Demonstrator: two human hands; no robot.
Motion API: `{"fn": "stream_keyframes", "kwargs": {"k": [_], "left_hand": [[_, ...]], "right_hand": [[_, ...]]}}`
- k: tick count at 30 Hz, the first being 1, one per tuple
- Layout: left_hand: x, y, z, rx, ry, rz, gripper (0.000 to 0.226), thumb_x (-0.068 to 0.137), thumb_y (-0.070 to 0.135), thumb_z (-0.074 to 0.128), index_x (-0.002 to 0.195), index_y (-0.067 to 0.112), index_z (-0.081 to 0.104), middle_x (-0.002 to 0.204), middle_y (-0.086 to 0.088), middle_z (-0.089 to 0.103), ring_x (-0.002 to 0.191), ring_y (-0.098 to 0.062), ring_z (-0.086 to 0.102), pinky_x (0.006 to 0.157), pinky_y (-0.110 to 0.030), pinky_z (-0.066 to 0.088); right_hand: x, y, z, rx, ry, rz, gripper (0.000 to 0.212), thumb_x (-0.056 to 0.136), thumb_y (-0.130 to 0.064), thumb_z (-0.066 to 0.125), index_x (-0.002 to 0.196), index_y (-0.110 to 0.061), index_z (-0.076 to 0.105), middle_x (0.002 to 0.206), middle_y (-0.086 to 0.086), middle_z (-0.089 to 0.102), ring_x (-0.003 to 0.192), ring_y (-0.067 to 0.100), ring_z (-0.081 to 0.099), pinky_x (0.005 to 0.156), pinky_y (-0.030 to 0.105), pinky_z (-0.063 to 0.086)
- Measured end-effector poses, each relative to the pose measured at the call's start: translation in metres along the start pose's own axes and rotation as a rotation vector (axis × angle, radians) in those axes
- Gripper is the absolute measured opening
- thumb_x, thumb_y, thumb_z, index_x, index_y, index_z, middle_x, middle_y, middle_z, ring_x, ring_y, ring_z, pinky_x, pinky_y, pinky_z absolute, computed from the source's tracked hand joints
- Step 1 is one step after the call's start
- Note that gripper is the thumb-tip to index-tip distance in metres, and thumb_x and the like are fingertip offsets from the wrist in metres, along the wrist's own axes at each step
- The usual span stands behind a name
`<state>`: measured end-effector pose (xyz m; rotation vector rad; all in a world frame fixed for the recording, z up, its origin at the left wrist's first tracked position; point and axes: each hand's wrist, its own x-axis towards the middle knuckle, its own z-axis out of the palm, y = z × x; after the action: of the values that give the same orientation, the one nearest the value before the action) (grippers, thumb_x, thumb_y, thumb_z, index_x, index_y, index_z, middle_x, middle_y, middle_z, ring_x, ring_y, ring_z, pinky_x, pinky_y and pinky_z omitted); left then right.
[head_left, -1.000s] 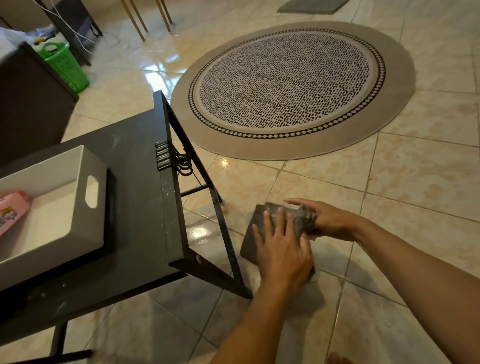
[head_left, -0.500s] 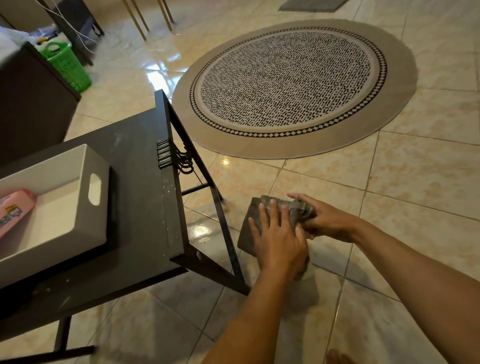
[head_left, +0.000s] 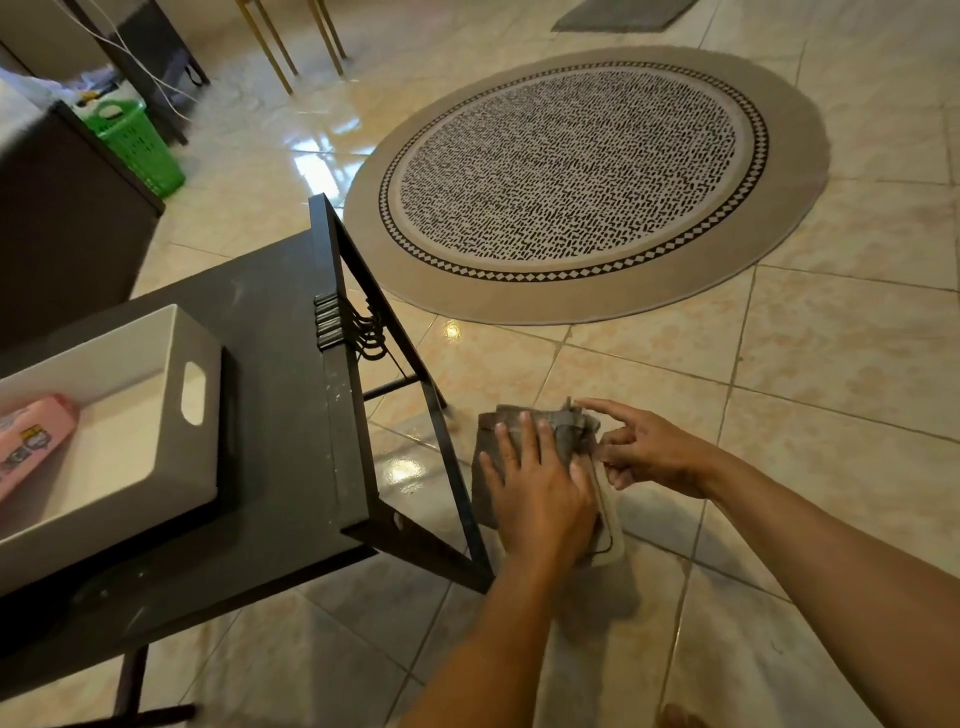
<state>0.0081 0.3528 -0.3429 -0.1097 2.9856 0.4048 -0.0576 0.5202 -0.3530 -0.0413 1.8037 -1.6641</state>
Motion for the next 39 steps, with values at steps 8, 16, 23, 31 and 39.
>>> {"fn": "stream_keyframes", "kwargs": {"k": [8, 16, 23, 31, 39], "left_hand": [[0.009, 0.021, 0.004, 0.041, -0.048, 0.111, 0.062, 0.1, 0.049, 0.014, 0.154, 0.024, -0.004, 0.162, -0.002, -0.011, 0.145, -0.027, -0.022, 0.114, -0.052, -0.016], [-0.03, 0.02, 0.003, -0.041, -0.029, 0.118, 0.072, 0.087, 0.059, -0.01, 0.151, 0.027, -0.006, 0.161, 0.001, -0.013, 0.143, -0.025, -0.026, 0.114, -0.052, -0.017], [-0.007, 0.004, 0.004, 0.007, 0.019, -0.024, 0.064, 0.098, 0.048, 0.021, 0.154, 0.023, -0.001, 0.163, -0.001, -0.008, 0.146, -0.026, -0.018, 0.117, -0.051, -0.009], [-0.018, 0.016, 0.01, 0.026, 0.004, 0.132, 0.064, 0.099, 0.049, 0.017, 0.153, 0.023, -0.004, 0.159, 0.0, -0.016, 0.144, -0.026, -0.025, 0.112, -0.047, -0.02], [-0.013, 0.0, 0.007, 0.021, 0.011, 0.138, 0.067, 0.095, 0.05, 0.012, 0.154, 0.022, 0.002, 0.161, -0.001, -0.008, 0.146, -0.026, -0.019, 0.114, -0.047, -0.015]], "right_hand": [[0.003, -0.001, 0.001, -0.068, 0.01, -0.037, 0.065, 0.09, 0.009, 0.058, 0.141, -0.031, 0.048, 0.12, 0.017, 0.065, 0.096, 0.036, 0.069, 0.078, 0.044, 0.062], [0.004, -0.005, 0.001, -0.089, 0.032, -0.013, 0.076, 0.088, 0.012, 0.059, 0.146, -0.034, 0.041, 0.112, 0.016, 0.068, 0.093, 0.031, 0.069, 0.072, 0.038, 0.063], [0.001, -0.003, -0.006, 0.0, 0.058, -0.017, 0.066, 0.092, 0.0, 0.063, 0.147, -0.029, 0.039, 0.075, 0.012, 0.062, 0.064, 0.021, 0.061, 0.061, 0.029, 0.058], [-0.005, -0.007, -0.005, -0.032, -0.009, 0.067, 0.083, 0.092, 0.01, 0.055, 0.152, -0.041, 0.027, 0.113, 0.019, 0.07, 0.089, 0.036, 0.07, 0.073, 0.039, 0.061], [-0.003, -0.01, 0.005, -0.03, -0.047, 0.074, 0.093, 0.088, 0.015, 0.054, 0.153, -0.043, 0.022, 0.123, 0.024, 0.064, 0.09, 0.033, 0.068, 0.073, 0.037, 0.062]]}}
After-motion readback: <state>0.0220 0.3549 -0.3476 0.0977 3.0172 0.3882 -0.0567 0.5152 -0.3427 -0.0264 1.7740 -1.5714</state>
